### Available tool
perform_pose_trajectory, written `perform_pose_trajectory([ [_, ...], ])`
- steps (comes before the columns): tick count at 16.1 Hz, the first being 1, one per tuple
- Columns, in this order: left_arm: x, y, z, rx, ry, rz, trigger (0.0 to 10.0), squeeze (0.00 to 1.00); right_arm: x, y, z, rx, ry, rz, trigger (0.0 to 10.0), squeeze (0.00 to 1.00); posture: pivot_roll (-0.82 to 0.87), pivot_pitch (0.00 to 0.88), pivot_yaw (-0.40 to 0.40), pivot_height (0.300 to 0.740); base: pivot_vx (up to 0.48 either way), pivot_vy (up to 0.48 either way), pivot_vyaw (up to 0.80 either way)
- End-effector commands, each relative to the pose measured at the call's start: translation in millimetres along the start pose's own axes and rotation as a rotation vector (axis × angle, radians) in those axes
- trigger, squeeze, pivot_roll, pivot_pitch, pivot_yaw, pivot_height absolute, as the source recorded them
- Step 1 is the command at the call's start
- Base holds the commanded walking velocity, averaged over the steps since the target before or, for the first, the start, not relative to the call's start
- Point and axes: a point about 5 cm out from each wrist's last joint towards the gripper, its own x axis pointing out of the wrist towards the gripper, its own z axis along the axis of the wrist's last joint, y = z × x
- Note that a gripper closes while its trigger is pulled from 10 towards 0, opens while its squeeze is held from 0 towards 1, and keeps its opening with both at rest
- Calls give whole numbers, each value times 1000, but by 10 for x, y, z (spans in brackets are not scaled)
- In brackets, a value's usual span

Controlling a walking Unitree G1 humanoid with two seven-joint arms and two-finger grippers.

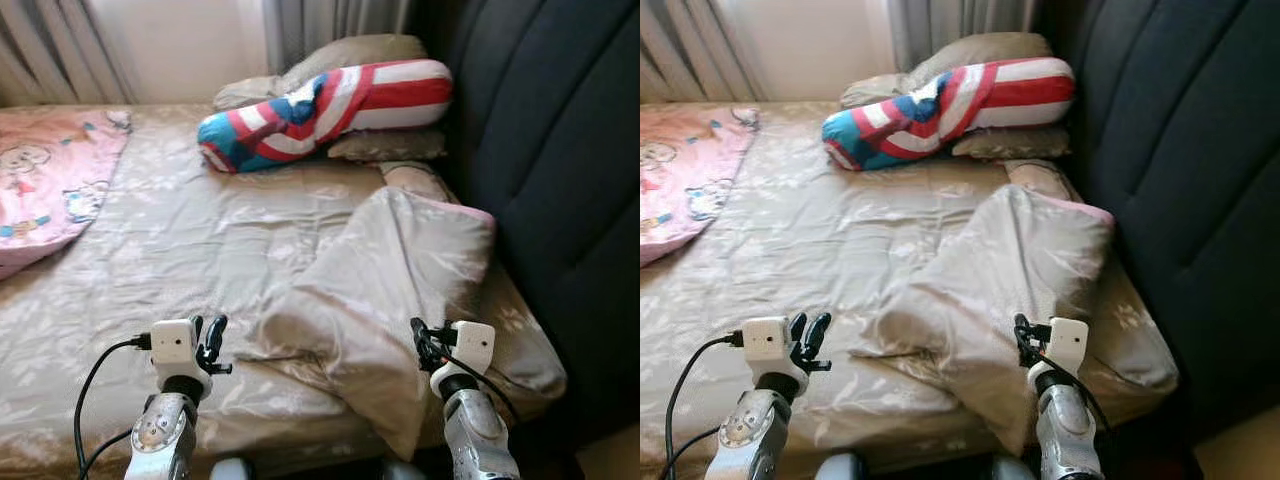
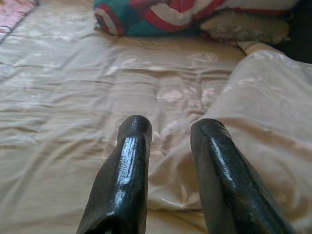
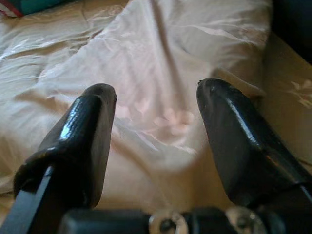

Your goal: Clean up the room

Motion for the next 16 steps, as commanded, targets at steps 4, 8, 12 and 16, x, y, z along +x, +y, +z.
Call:
perform_pose_trajectory([
  [4, 24, -35, 41, -3, -12, -11, 10000, 0, -5, -5, -17, 7, 8, 4, 10000, 0, -2, 71, -48, 651, 0, 0, 0],
  [8, 32, -29, 46, -3, -15, -8, 10000, 0, 7, 7, -40, 3, 35, 21, 10000, 0, -4, 69, -49, 651, 0, 0, 0],
  [12, 37, -30, 52, -3, -18, -4, 10000, 0, 10, 36, -72, -7, 63, 47, 10000, 0, -2, 72, -49, 651, 0, 0, 0],
  [16, 28, -30, 55, -3, -19, -2, 10000, 0, 3, 40, -90, -6, 74, 53, 10000, 0, -1, 77, -50, 651, 247, 0, 0],
])
